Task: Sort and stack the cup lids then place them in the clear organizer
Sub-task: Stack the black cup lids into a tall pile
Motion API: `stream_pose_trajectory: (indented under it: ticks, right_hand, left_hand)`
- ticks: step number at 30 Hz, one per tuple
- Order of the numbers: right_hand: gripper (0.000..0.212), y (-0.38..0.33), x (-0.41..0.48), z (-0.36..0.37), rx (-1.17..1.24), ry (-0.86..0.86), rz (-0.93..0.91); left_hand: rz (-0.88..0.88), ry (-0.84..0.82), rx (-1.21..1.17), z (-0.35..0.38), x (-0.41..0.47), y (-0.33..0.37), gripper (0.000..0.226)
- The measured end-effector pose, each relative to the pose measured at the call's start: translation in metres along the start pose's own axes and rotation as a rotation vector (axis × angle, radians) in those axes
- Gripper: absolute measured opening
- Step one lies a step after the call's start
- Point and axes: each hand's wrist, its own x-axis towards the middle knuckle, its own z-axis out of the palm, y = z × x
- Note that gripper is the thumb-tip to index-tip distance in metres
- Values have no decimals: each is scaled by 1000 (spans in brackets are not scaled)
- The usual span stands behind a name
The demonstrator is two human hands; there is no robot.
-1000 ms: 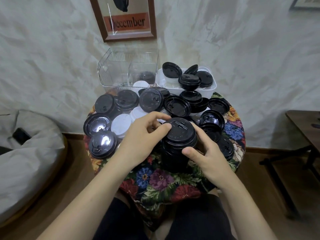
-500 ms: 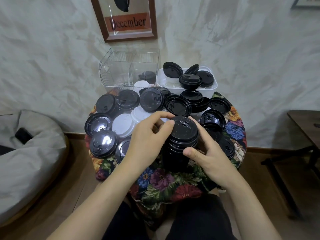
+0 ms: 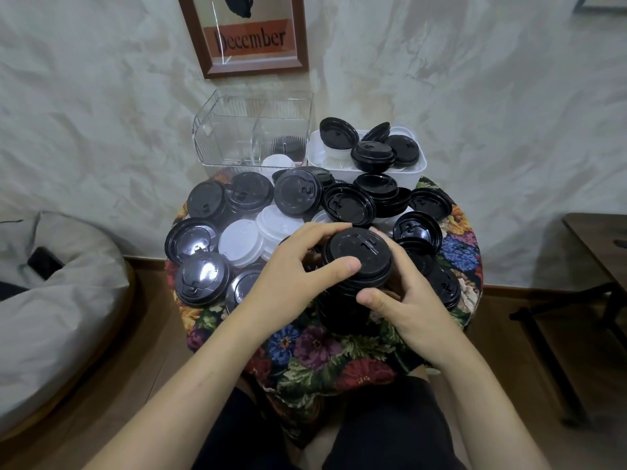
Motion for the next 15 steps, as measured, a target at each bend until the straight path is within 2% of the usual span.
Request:
stream_pose_trajectory:
  ticks: [3, 11, 15]
  right_hand:
    - [84, -2, 0, -1, -7, -13, 3]
    - [65, -3, -2, 2, 0, 8, -25]
    - [60, -5, -1, 4, 0, 29, -28]
  left_hand:
    - [-2, 6, -29, 2, -2, -2, 53]
    - [-17, -54, -75, 4, -7, -6, 55]
    - [-39, -147, -85, 3, -11, -10, 80]
